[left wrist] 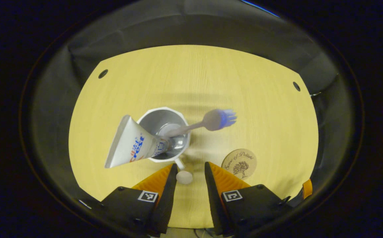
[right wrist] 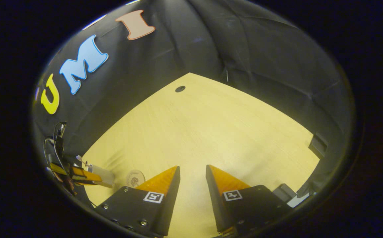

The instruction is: Put the toothbrush and toothpaste on the desktop into the cup, then pick up the cup and place it on the coaster on the desktop.

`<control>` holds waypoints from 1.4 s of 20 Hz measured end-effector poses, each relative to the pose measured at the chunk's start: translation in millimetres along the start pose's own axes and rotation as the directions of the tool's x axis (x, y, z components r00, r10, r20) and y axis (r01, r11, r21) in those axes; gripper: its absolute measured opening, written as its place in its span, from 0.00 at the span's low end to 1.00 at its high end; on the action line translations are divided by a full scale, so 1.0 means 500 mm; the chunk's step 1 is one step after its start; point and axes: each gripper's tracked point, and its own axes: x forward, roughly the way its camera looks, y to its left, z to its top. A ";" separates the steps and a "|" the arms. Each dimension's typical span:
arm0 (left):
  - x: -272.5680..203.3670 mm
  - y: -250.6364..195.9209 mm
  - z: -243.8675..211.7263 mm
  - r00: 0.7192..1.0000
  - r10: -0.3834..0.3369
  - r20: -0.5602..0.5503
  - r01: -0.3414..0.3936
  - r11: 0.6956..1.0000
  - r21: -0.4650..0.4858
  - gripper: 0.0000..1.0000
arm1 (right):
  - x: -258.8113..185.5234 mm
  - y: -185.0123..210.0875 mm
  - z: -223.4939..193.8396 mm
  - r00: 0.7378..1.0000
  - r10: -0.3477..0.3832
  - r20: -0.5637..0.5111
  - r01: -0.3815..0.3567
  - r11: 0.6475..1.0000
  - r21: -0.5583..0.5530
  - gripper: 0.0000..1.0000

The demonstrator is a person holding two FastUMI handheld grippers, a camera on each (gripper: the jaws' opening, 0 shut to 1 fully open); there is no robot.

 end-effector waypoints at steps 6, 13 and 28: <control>0.034 0.020 0.015 0.996 0.080 0.039 -0.075 0.989 -0.126 0.55 | 0.032 -0.023 0.008 0.998 0.016 -0.061 -0.017 1.000 -0.013 0.51; 0.052 0.031 0.016 0.993 0.095 0.069 -0.077 0.972 -0.221 0.31 | 0.072 -0.022 0.016 0.991 0.038 -0.127 -0.047 0.997 -0.067 0.51; 0.025 -0.013 0.034 0.986 0.072 0.153 -0.042 0.980 -0.193 0.22 | 0.075 -0.015 0.019 0.990 0.045 -0.130 -0.056 0.995 -0.078 0.51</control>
